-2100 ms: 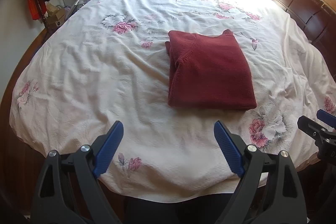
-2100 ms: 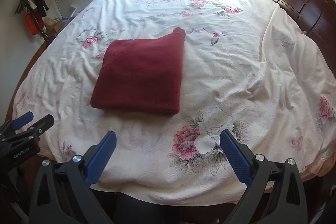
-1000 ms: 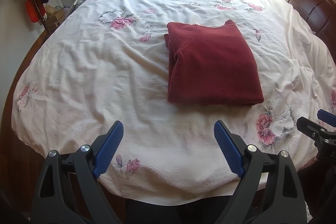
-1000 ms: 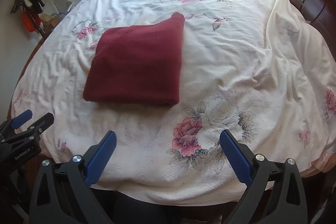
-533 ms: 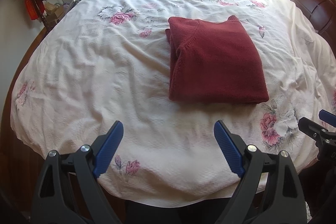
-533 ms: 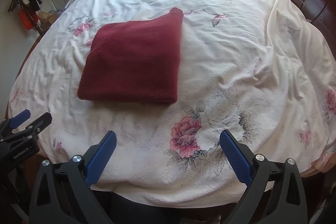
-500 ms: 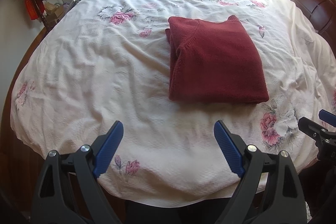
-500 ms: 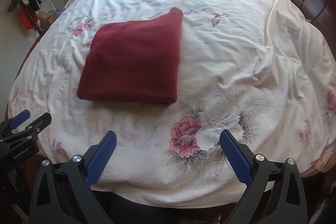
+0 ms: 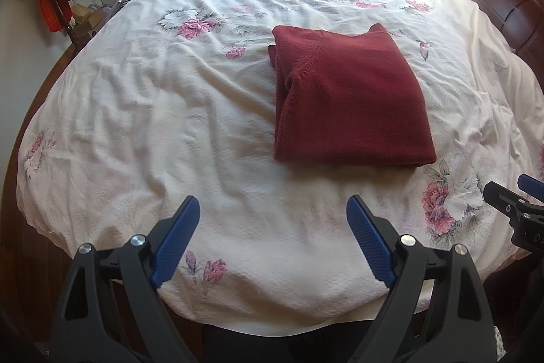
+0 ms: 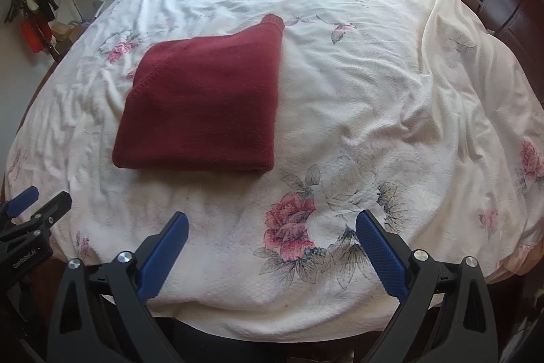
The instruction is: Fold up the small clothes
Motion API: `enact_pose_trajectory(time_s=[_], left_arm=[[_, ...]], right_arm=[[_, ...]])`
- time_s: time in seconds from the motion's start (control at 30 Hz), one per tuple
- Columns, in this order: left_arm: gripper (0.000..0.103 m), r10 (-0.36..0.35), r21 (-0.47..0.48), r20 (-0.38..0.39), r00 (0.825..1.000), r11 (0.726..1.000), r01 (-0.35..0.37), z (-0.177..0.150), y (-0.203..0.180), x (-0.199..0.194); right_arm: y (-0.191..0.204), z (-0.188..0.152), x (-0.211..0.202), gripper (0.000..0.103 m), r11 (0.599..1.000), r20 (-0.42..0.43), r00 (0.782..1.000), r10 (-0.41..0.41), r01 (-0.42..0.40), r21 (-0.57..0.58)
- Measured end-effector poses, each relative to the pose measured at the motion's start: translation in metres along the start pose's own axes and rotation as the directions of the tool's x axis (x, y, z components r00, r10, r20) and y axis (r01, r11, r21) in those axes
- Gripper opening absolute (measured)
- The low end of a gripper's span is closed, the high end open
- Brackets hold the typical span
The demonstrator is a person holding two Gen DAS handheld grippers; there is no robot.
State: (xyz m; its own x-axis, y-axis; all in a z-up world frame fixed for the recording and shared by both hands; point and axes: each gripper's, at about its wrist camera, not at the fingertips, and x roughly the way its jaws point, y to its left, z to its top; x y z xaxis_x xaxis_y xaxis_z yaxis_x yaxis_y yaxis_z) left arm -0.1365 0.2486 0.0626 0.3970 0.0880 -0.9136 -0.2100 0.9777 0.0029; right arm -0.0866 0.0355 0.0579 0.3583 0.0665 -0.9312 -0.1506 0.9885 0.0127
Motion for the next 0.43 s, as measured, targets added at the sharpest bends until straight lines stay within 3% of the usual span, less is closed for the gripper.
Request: enact_pose_trajectory(time_s=[0.43], left_arm=[[0.087,0.001,-0.005,-0.005,1.000,1.000,-0.001,-0.0005,0.0026,0.0027]], right_arm=[[-0.0049,-0.0006,0.0057,0.099,0.999,-0.035,0.999,0.018,-0.016,0.031]])
